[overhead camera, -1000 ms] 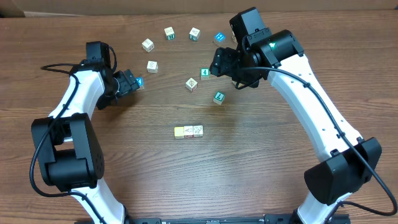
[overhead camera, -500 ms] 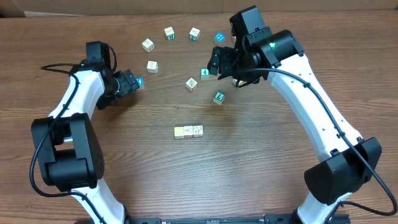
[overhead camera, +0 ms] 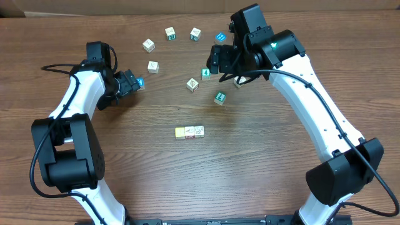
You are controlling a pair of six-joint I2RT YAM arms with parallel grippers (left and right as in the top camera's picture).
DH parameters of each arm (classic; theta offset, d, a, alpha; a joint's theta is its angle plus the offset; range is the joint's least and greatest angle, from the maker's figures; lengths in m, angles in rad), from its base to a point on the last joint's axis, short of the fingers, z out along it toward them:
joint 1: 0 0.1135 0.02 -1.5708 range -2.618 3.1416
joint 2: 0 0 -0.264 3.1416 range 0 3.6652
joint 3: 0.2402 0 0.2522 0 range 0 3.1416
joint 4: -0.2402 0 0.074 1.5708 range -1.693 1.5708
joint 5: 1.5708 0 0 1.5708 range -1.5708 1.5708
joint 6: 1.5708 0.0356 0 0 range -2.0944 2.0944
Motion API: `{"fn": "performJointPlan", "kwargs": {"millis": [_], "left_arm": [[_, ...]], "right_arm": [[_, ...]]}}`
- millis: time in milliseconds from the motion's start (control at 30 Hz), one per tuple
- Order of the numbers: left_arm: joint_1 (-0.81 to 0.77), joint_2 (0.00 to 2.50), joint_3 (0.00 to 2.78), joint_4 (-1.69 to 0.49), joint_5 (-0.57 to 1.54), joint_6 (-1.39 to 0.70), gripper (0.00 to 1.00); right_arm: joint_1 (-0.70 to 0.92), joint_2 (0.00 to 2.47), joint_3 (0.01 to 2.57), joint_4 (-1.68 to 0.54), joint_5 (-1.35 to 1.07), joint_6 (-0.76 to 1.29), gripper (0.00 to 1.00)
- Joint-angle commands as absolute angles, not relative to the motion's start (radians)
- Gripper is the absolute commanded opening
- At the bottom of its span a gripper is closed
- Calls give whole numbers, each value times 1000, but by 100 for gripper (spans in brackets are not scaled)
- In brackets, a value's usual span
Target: Form a horizontal line
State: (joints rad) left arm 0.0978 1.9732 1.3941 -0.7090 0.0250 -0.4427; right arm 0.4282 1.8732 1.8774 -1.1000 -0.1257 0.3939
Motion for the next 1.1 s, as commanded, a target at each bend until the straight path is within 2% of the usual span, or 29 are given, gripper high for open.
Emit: {"fn": "performJointPlan", "kwargs": {"millis": [0, 233, 433, 667, 1067], "left_arm": [[91, 1984, 1410, -706, 18, -442, 100], [91, 1984, 1410, -706, 18, -442, 100], [91, 1984, 1410, -706, 18, -442, 100], [91, 1984, 1410, -706, 18, -442, 100], [91, 1984, 1410, -706, 19, -442, 100]], "right_arm": [[437, 1863, 1868, -1065, -121, 336, 88], [475, 1908, 1851, -977, -119, 297, 88], [500, 1975, 1851, -947, -49, 297, 96], [500, 2027, 1851, -936, -46, 297, 100], [500, 2030, 1851, -945, -46, 298, 100]]}}
